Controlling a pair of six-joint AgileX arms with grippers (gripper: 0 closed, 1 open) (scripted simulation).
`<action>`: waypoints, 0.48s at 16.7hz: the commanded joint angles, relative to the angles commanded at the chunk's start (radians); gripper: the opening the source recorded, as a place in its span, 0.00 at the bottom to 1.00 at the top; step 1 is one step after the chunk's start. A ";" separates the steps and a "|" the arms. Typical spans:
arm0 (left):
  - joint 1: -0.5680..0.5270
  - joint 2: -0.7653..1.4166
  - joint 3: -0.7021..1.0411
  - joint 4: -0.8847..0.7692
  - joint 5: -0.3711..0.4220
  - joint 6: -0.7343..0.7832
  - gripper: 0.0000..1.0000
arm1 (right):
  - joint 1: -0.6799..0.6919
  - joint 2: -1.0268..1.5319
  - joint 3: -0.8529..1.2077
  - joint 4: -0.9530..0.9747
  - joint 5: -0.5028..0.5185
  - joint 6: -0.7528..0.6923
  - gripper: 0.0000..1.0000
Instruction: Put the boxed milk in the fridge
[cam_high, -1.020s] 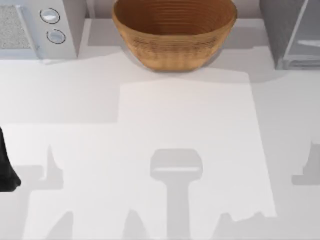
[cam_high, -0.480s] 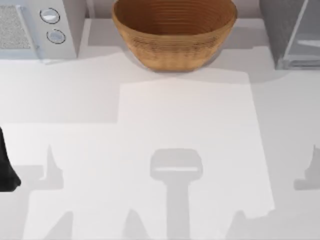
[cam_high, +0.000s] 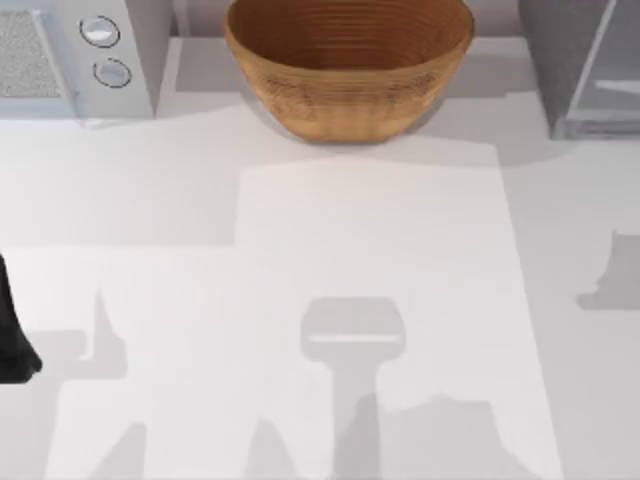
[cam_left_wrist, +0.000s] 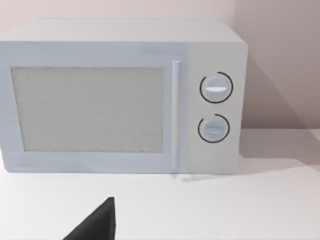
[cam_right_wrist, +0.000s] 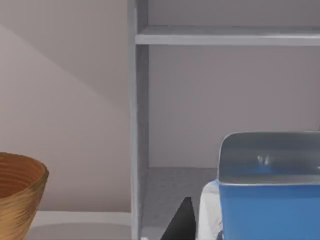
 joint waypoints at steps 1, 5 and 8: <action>0.000 0.000 0.000 0.000 0.000 0.000 1.00 | -0.014 0.105 0.047 0.058 -0.012 0.000 0.00; 0.000 0.000 0.000 0.000 0.000 0.000 1.00 | -0.074 0.594 0.244 0.300 -0.062 0.001 0.00; 0.000 0.000 0.000 0.000 0.000 0.000 1.00 | -0.119 0.973 0.390 0.480 -0.099 0.002 0.00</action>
